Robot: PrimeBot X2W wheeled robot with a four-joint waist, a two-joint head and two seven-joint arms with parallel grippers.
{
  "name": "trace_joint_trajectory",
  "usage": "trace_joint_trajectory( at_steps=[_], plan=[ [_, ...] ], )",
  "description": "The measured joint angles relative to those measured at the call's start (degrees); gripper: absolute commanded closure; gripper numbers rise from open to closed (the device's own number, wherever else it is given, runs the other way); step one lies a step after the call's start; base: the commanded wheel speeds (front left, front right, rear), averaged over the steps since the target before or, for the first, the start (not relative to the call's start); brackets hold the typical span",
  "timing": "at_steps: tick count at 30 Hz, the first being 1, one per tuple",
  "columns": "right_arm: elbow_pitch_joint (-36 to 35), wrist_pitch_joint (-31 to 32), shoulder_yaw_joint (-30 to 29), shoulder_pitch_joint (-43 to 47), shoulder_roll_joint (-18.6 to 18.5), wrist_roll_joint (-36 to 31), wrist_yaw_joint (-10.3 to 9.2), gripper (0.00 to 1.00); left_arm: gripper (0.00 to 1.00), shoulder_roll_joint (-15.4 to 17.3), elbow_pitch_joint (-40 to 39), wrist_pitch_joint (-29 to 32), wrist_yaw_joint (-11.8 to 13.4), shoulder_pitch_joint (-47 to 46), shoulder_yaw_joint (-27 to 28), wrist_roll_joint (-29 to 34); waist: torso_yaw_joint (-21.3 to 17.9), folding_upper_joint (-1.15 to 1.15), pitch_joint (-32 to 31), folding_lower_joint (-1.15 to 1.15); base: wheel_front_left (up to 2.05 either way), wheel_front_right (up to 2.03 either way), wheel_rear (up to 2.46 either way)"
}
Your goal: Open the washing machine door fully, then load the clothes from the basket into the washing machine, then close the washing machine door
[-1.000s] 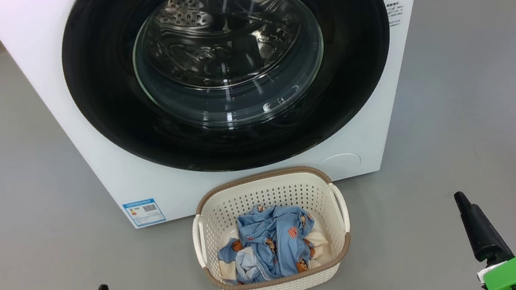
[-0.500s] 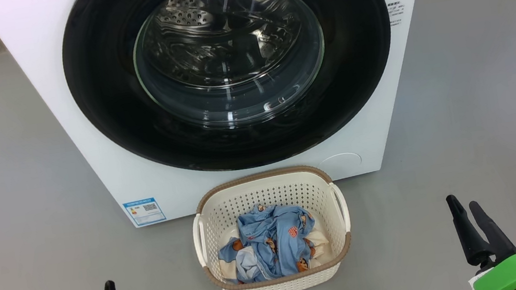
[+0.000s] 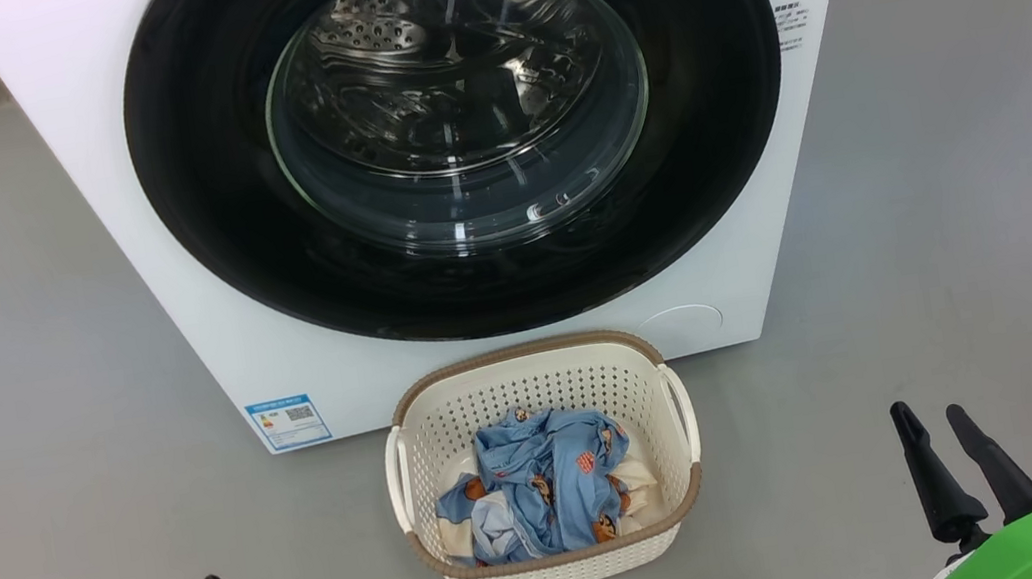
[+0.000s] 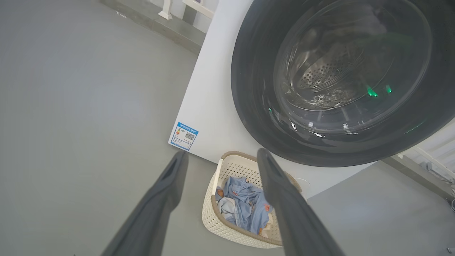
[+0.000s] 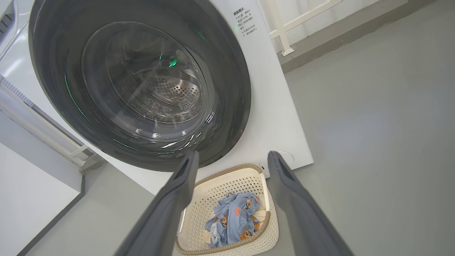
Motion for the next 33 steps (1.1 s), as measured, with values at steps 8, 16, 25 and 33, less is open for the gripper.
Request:
trace_joint_trajectory(
  at_steps=[8,16,25,33],
  plan=[
    [1.2,-1.3,-0.3,0.0,-0.2,-5.9,0.0,0.0,0.0,0.2,0.2,-1.1,0.7,0.0,0.3,5.3,-0.1,0.0,0.1,0.0,0.0,0.0,0.0],
    [1.7,-2.7,-0.5,0.0,-0.3,-11.8,0.0,0.0,0.0,0.3,-0.3,-2.6,1.2,0.2,0.6,11.1,-0.3,0.0,0.4,0.0,0.0,0.0,0.0],
    [0.3,-4.1,-0.5,0.0,-0.9,-18.4,0.0,0.0,0.0,0.9,-2.0,-3.9,1.4,0.9,0.6,18.0,-0.4,0.0,0.5,0.01,0.0,0.0,0.0],
    [-0.8,-5.3,-0.2,0.0,-1.3,-24.2,0.0,0.0,0.0,1.3,-3.6,-5.4,1.7,1.2,0.7,23.7,-0.4,0.0,0.2,0.0,0.0,0.0,0.0]
  ],
)
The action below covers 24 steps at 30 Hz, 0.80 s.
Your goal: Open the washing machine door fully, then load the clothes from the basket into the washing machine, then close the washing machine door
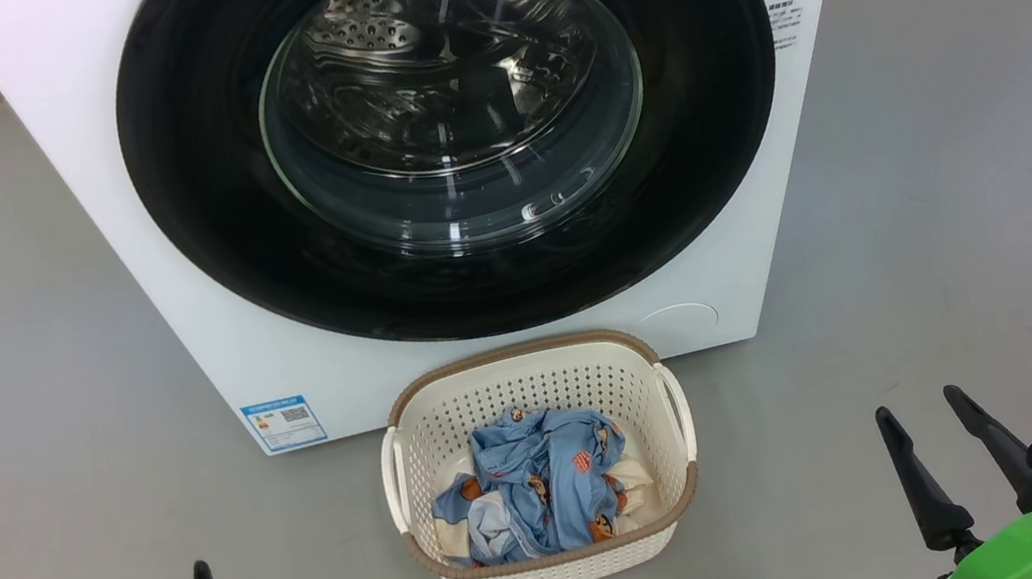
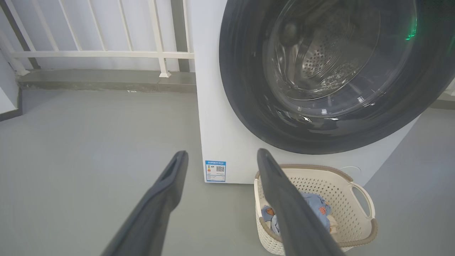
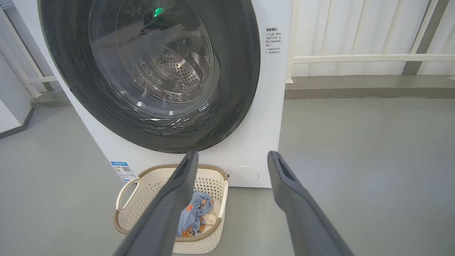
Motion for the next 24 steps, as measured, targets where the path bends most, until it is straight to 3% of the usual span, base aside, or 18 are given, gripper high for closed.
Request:
trace_joint_trajectory(
  at_steps=[15,24],
  plan=[
    [-2.4,-2.5,0.4,0.0,-0.7,-10.6,0.0,0.0,0.0,0.4,-1.2,-2.4,0.0,1.2,0.5,10.6,-0.3,0.0,-0.3,0.0,0.0,0.0,0.0],
    [-3.9,-2.5,0.0,0.0,-0.5,-10.7,0.0,0.0,0.0,0.4,-1.6,-2.5,0.0,1.2,1.0,10.9,-0.4,0.0,-0.3,0.0,0.0,0.0,0.0]
  ],
)
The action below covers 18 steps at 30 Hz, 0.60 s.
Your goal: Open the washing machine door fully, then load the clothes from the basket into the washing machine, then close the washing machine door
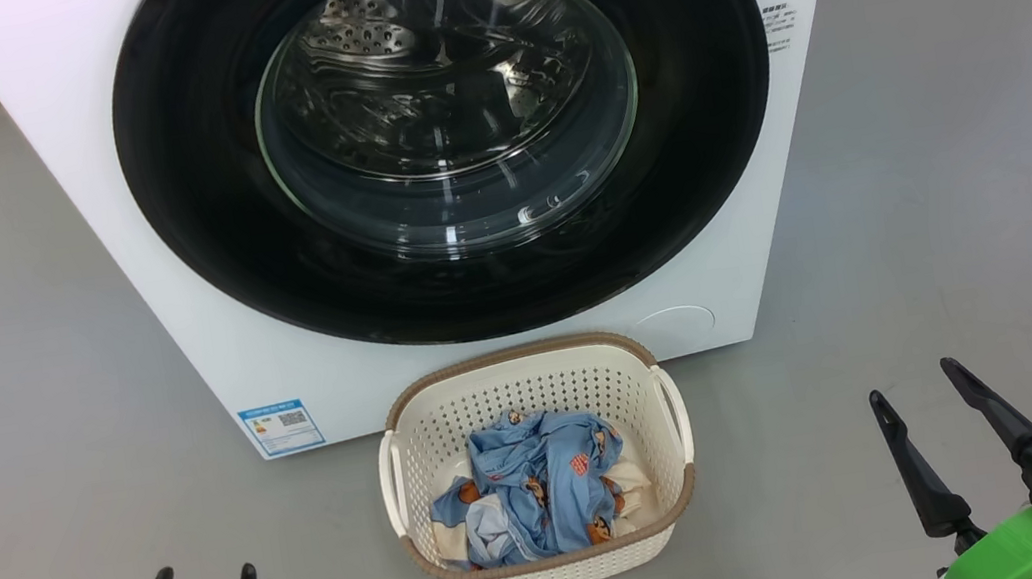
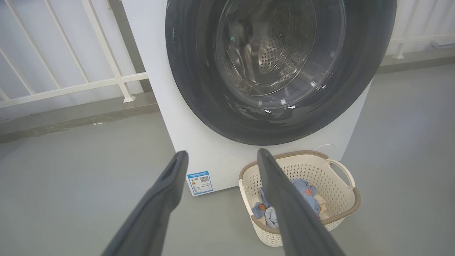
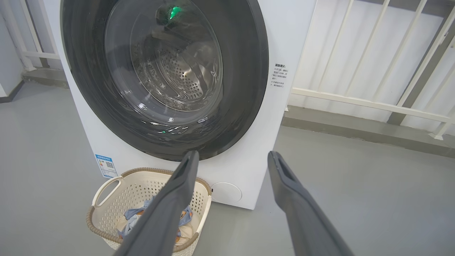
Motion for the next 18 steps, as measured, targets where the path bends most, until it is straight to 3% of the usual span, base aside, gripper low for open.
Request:
trace_joint_trajectory(
  at_steps=[18],
  plan=[
    [0.4,0.0,-0.4,0.0,0.7,0.0,0.0,0.0,0.0,-0.1,0.1,0.0,0.0,0.0,0.6,0.1,0.1,0.0,0.0,0.0,0.0,0.0,0.0]
  ],
)
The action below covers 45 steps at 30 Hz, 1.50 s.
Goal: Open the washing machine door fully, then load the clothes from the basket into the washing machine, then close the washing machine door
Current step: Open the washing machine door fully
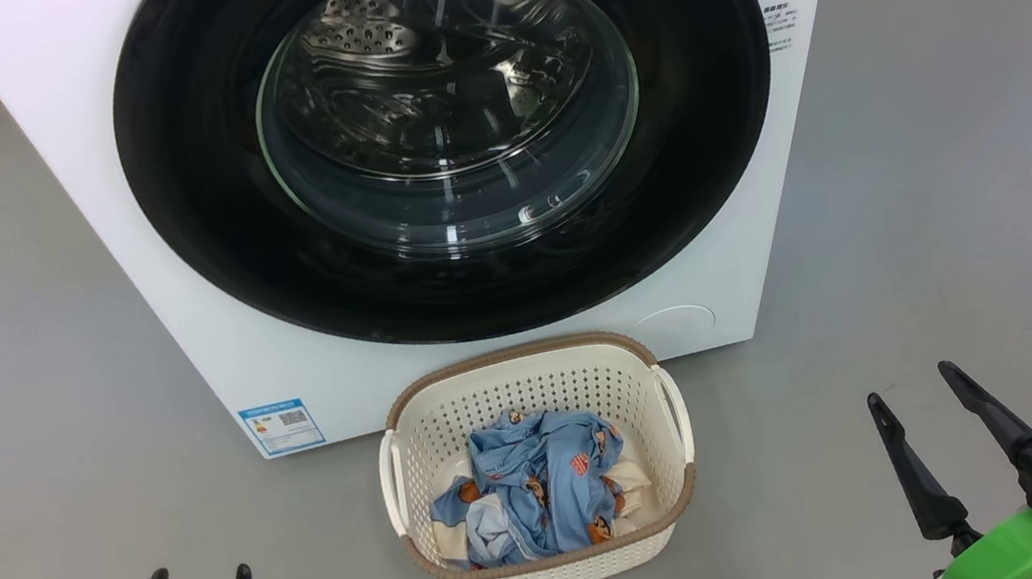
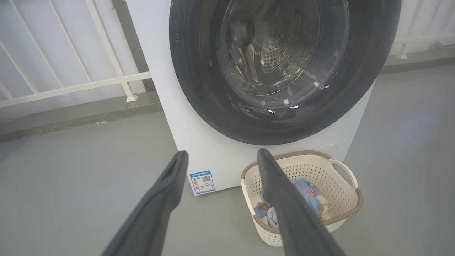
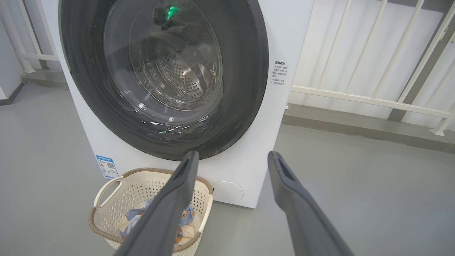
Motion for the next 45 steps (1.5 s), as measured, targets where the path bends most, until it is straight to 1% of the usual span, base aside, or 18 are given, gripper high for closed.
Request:
trace_joint_trajectory(
  at_steps=[8,14,34,39,45],
  plan=[
    [0.6,0.0,0.0,0.0,0.0,0.0,0.0,0.0,0.0,0.0,0.0,0.0,0.0,0.0,0.3,0.0,-0.2,0.0,0.0,0.0,0.03,0.03,-0.05],
    [0.7,0.0,0.0,0.0,0.0,0.0,0.0,0.0,0.0,0.0,0.0,0.0,-0.1,0.0,0.7,0.1,-0.2,0.0,0.0,0.0,0.42,0.42,-0.83],
    [0.8,0.0,0.0,0.0,0.0,0.2,0.0,0.0,0.0,-0.7,-0.5,-0.1,-0.5,0.0,1.4,0.1,-0.3,0.0,0.2,0.0,1.06,1.06,-2.13],
    [0.8,0.0,0.1,0.0,0.0,0.2,0.0,0.0,0.0,-1.0,-0.4,-0.2,-0.6,0.0,1.4,0.1,-0.4,0.0,0.2,0.0,0.6,0.6,-1.2],
    [0.8,0.0,0.1,0.0,0.0,0.2,0.0,0.0,0.0,-1.4,-0.3,-0.2,-1.0,0.0,1.5,0.0,-0.4,0.0,0.4,0.0,0.17,0.17,-0.34]
  ],
)
